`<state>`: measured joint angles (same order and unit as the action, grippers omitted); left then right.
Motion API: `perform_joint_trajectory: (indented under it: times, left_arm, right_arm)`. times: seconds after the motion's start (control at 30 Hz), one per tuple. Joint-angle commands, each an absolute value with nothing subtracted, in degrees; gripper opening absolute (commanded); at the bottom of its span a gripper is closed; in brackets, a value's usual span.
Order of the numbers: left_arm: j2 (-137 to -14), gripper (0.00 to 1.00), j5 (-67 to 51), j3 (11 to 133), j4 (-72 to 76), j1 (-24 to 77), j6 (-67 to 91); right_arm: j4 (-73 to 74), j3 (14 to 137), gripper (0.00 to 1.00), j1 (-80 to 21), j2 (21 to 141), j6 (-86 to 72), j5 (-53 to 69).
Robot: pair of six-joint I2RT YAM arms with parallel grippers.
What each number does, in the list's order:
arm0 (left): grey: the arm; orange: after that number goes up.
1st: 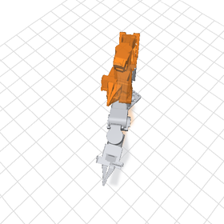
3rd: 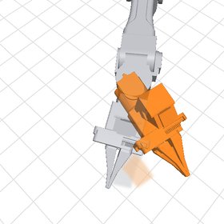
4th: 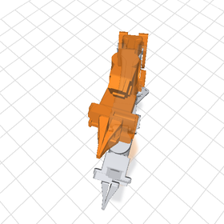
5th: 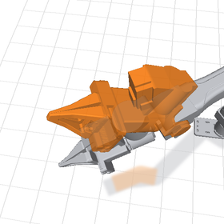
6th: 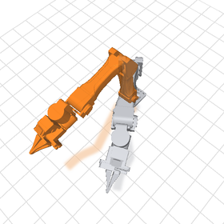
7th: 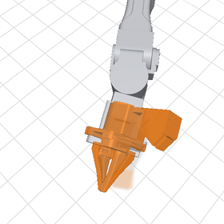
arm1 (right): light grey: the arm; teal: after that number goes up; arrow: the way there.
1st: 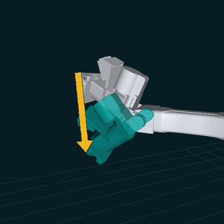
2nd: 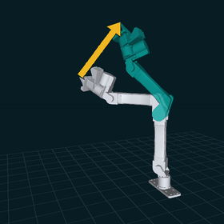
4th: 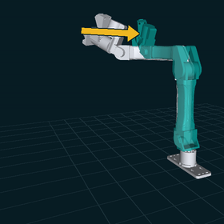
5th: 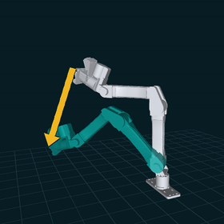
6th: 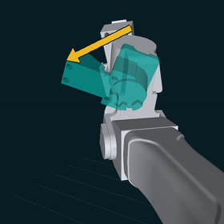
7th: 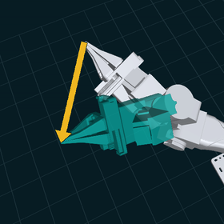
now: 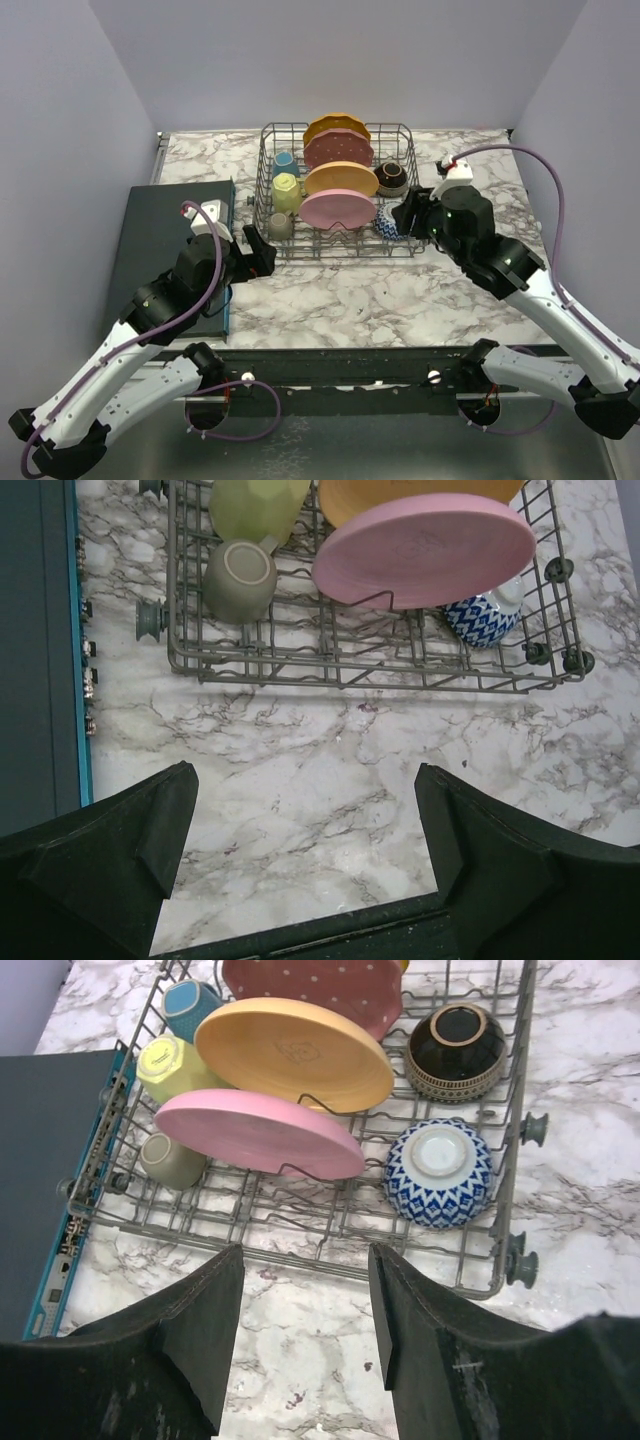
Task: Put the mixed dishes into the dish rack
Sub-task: Reset both arms
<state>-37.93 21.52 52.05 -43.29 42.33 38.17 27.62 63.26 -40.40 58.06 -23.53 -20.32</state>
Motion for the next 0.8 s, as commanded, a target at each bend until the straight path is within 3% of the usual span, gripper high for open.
perform_joint_trajectory:
  times: [0.0,0.77]
  left_arm:
    - [-37.93,0.99,24.30,54.57,-41.64,41.95,34.53]
    - [-35.36,0.99,25.75,55.81,-40.34,41.93,34.96]
  right_arm:
    - [29.61,61.31,0.59,-40.23,54.31,-19.03,-24.61]
    - [25.62,55.28,0.63,-40.25,46.48,-16.67,-24.78]
